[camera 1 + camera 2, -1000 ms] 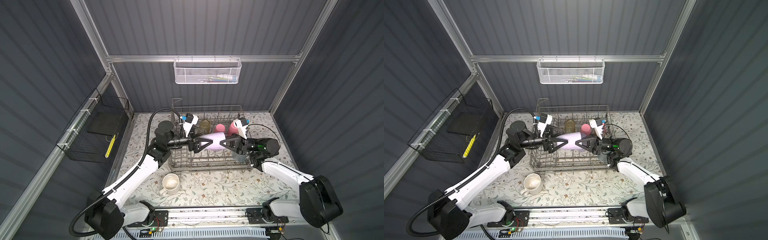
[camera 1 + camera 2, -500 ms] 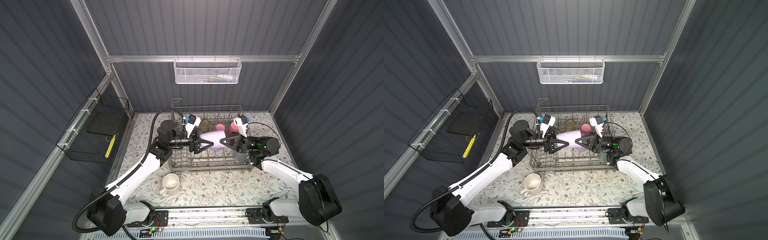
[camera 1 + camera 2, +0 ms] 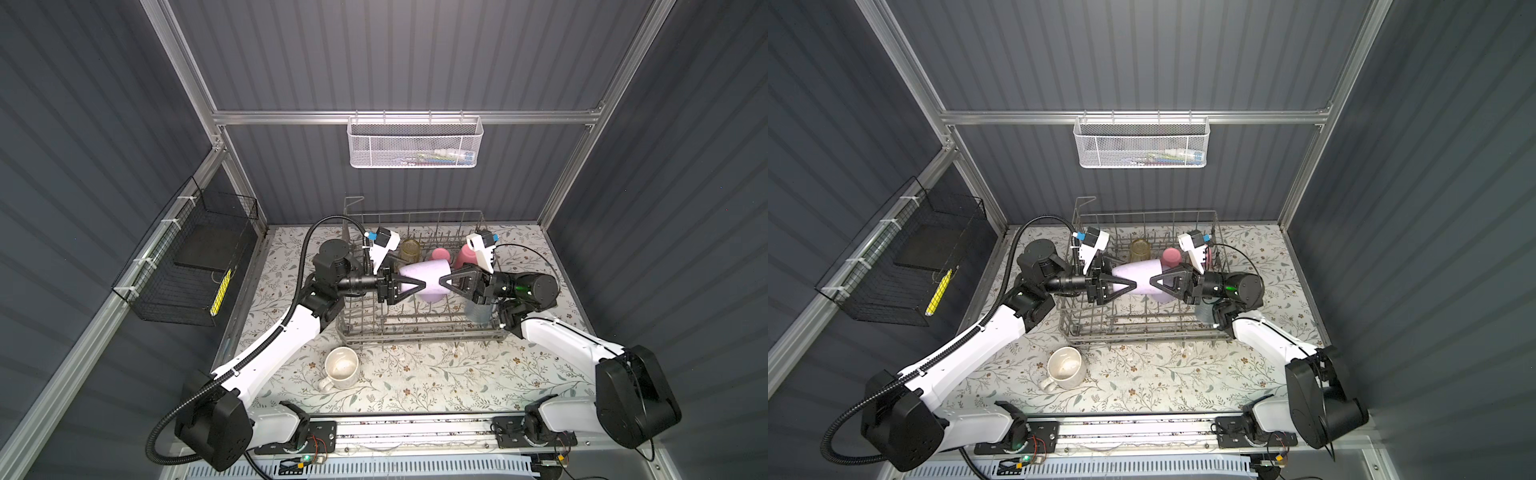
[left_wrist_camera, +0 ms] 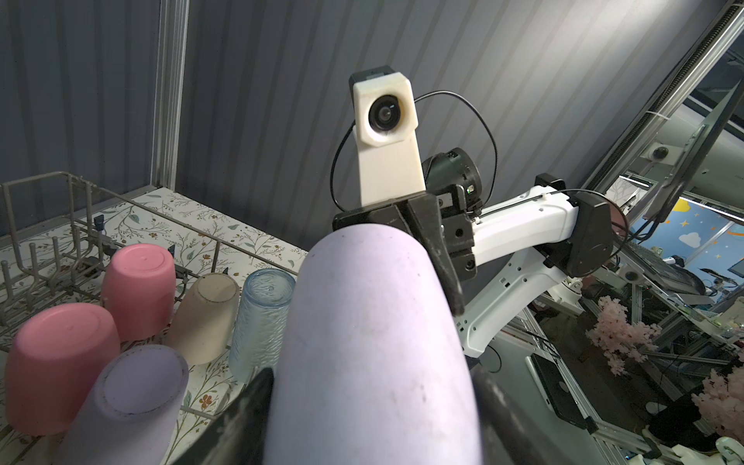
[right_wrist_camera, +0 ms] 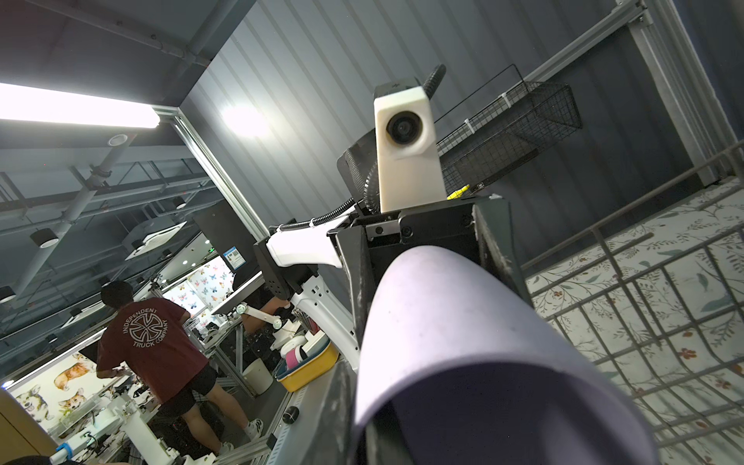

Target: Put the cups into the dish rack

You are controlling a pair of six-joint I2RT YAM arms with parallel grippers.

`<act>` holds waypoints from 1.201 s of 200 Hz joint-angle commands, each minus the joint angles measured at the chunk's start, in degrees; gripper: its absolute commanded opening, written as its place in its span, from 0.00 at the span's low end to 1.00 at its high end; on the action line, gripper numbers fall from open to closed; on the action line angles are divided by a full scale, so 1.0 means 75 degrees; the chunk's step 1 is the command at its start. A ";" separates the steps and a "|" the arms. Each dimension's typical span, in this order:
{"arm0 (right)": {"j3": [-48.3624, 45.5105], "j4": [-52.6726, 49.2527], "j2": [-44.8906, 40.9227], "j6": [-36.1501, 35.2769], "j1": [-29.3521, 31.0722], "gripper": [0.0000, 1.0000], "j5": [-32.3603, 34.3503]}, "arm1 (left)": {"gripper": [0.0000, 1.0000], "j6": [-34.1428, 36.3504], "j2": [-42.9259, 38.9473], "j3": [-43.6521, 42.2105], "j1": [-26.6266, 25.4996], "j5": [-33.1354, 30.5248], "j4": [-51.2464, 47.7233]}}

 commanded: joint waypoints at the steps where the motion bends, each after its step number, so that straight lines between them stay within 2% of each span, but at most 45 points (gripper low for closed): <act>1: 0.0215 0.0236 0.0057 0.0046 0.0015 0.06 0.0079 | 0.78 -0.0155 0.0026 -0.0045 -0.0001 0.0401 0.0360; 23: 0.0233 0.0238 0.0099 0.0055 0.0016 0.06 0.0084 | 0.83 -0.0154 0.0008 -0.0075 -0.0002 0.0398 0.0341; 80: 0.0222 0.0238 0.0148 0.0043 0.0039 0.07 0.0137 | 0.83 -0.0165 0.0128 -0.0056 -0.0014 0.0464 0.0328; 152: 0.0245 0.0231 0.0212 0.0036 0.0063 0.07 0.0134 | 0.77 -0.0142 0.0259 0.0016 -0.0083 0.0602 0.0313; 177: 0.0265 0.0231 0.0243 0.0043 0.0061 0.09 0.0134 | 0.69 -0.0142 0.0224 0.0010 -0.0083 0.0635 0.0346; 198: 0.0257 0.0237 0.0267 0.0077 0.0063 0.13 0.0081 | 0.54 -0.0175 0.0126 -0.0061 -0.0083 0.0570 0.0485; 214: 0.0245 0.0235 0.0258 0.0108 0.0052 0.20 0.0047 | 0.41 -0.0212 0.0029 -0.0133 -0.0083 0.0456 0.0621; 240: 0.0177 0.0232 0.0189 0.0137 -0.0034 0.26 -0.0015 | 0.35 -0.0235 -0.0068 -0.0200 -0.0083 0.0316 0.0660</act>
